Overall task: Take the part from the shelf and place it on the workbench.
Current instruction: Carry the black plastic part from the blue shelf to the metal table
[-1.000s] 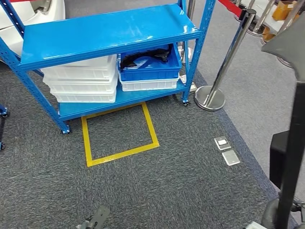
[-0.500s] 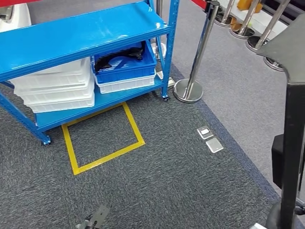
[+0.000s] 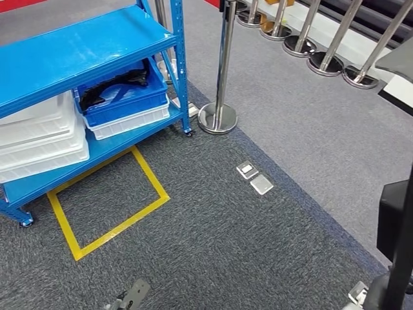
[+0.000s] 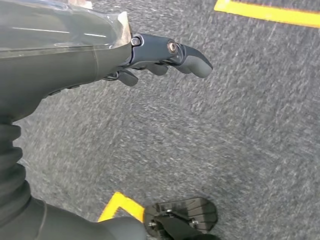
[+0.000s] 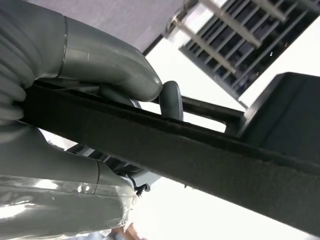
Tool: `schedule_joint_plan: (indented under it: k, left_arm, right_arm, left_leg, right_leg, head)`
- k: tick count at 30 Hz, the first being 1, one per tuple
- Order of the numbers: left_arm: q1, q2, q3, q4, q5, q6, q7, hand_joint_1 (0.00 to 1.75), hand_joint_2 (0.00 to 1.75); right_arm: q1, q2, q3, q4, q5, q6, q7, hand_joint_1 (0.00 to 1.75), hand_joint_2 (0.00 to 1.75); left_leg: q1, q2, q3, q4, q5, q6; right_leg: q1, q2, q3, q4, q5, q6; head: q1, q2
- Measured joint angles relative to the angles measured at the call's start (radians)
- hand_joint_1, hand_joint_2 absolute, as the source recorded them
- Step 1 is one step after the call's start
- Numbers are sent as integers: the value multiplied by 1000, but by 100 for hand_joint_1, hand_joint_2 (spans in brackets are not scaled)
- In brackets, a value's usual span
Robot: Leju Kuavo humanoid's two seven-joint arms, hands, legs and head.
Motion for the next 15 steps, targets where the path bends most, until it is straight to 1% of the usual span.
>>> schedule_joint_plan:
  k: [1, 2, 3, 4, 5, 6, 7, 8, 9, 10, 11, 12, 13, 14, 15]
  left_arm:
    - [0, 0, 0, 0, 0, 0, 0, 0, 175]
    - [-1, 0, 1, 0, 0, 0, 0, 0, 175]
    - [-3, 0, 2, 0, 0, 0, 0, 0, 175]
    - [-4, 0, 2, 0, 0, 0, -1, 0, 175]
    - [-4, -1, 3, 0, 0, 0, -1, 0, 175]
    - [-3, -1, 4, 0, 0, 0, -1, 0, 175]
    - [-1, -1, 5, 0, 0, 0, -1, 0, 175]
    - [0, 0, 6, 0, 0, 0, -1, 0, 175]
    - [0, 0, 6, 0, 0, 0, 0, 0, 175]
    - [-1, 0, 7, 0, 0, 0, 0, 0, 175]
    - [-2, 0, 7, 0, 0, 0, 0, 0, 175]
    - [-3, 0, 7, 0, 0, 0, 0, 0, 175]
    - [-3, 0, 7, 0, 0, 0, 0, 0, 175]
    - [-4, 0, 8, 0, 0, 0, 0, 0, 175]
    - [-4, 0, 8, 0, 1, 0, 0, 0, 175]
  right_arm:
    - [3, 1, -1, 0, -1, 0, -2, 175, 175]
    - [7, 2, -2, -1, -1, 0, -4, 175, 175]
    - [10, 3, -3, -2, -1, 0, -5, 175, 175]
    - [10, 4, -4, -3, -1, 0, -6, 175, 175]
    - [9, 4, -6, -4, -2, 0, -6, 175, 175]
    - [7, 4, -7, -5, -3, 0, -7, 175, 175]
    - [7, 5, -9, -5, -4, 0, -7, 175, 175]
    - [8, 5, -12, -5, -6, 0, -8, 175, 175]
    - [9, 5, -15, -5, -8, 0, -9, 175, 175]
    - [10, 5, -17, -5, -10, 0, -10, 175, 175]
    - [11, 6, -19, -6, -11, 0, -12, 175, 175]
    - [10, 6, -21, -7, -12, 0, -14, 175, 175]
    - [9, 7, -22, -9, -13, 0, -17, 175, 175]
    - [9, 9, -25, -11, -15, 0, -20, 175, 175]
    - [9, 10, -28, -13, -16, 0, -22, 175, 175]
  left_leg:
    - [-1, 8, 1, -4, -1, 2]
    - [-1, 20, 2, -6, 0, 6]
    - [0, 32, 5, -9, 1, 11]
    - [1, 46, 8, -11, 2, 16]
    - [2, 62, 12, -13, 1, 21]
    - [1, 77, 14, -13, -1, 24]
    - [0, 93, 15, -13, -4, 25]
    - [0, 108, 17, -13, -7, 24]
    - [0, 121, 20, -13, -10, 23]
    - [0, 134, 24, -13, -14, 20]
    - [1, 145, 30, -13, -18, 17]
    - [0, 155, 36, -14, -23, 13]
    - [-2, 163, 42, -14, -27, 9]
    - [-5, 170, 45, -16, -31, 4]
    - [-7, 179, 49, -18, -33, 0]
  right_leg:
    - [-3, 12, -6, 1, 2, 5]
    - [-4, 13, -9, 3, 1, 10]
    - [-4, -6, -14, 13, -7, 16]
    - [-3, -35, -27, 41, -24, 23]
    - [-3, -71, -49, 89, -50, 29]
    - [-5, -99, -81, 153, -80, 35]
    - [-9, -112, -115, 220, -106, 39]
    - [-12, -118, -140, 267, -118, 43]
    - [-16, -122, -148, 281, -111, 45]
    - [-18, -126, -134, 252, -86, 47]
    - [-19, -137, -102, 189, -49, 47]
    - [-16, -159, -66, 120, -20, 46]
    - [-11, -180, -38, 62, -1, 41]
    - [-6, -196, -22, 28, 5, 36]
    - [0, -204, -19, 17, 0, 29]
  head:
    - [0, 0]
    - [0, 0]
    - [2, 0]
    - [4, 0]
    - [5, 0]
    - [7, 0]
    - [7, 0]
    - [7, 0]
    - [7, 0]
    - [7, 0]
    - [7, 0]
    - [7, 0]
    - [7, 0]
    - [6, 0]
    - [6, 0]
